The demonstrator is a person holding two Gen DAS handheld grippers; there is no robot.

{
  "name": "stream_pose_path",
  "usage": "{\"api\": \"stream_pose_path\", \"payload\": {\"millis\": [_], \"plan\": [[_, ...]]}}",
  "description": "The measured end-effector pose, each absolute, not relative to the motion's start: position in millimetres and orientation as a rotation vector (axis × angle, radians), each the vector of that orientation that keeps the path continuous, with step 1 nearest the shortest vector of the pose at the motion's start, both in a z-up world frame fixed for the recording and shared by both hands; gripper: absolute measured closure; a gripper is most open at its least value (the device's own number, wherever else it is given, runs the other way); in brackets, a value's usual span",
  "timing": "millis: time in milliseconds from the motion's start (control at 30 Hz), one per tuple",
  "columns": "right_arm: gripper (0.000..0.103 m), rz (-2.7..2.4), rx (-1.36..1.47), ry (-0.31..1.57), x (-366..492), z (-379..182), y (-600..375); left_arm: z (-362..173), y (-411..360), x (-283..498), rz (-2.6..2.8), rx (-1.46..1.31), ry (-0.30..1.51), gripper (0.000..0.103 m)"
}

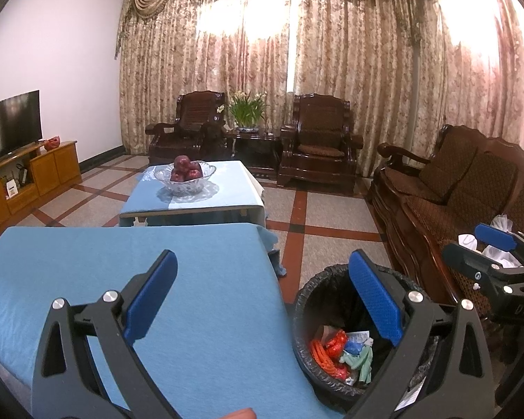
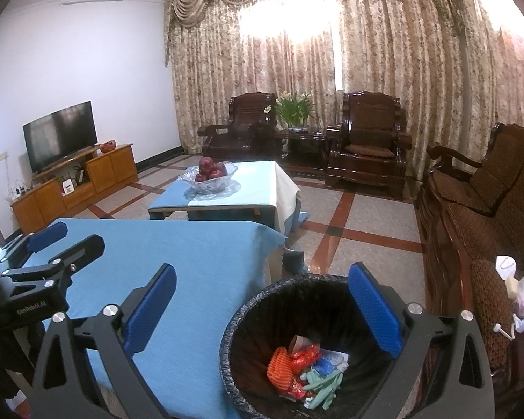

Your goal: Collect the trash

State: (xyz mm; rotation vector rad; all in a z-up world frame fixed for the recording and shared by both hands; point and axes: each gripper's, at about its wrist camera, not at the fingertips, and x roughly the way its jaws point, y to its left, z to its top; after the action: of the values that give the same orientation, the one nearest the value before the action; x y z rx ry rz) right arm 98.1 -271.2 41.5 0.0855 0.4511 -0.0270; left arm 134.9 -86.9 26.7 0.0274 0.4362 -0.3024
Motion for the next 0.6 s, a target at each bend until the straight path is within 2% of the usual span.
{"api": "stream_pose_path", "payload": {"millis": [600], "plan": [[0.006, -0.019, 0.073, 0.449, 94.1, 50.0, -265.9, 34.3, -79.0, 129.5, -0.289, 0.018, 0.424, 0.007]]}}
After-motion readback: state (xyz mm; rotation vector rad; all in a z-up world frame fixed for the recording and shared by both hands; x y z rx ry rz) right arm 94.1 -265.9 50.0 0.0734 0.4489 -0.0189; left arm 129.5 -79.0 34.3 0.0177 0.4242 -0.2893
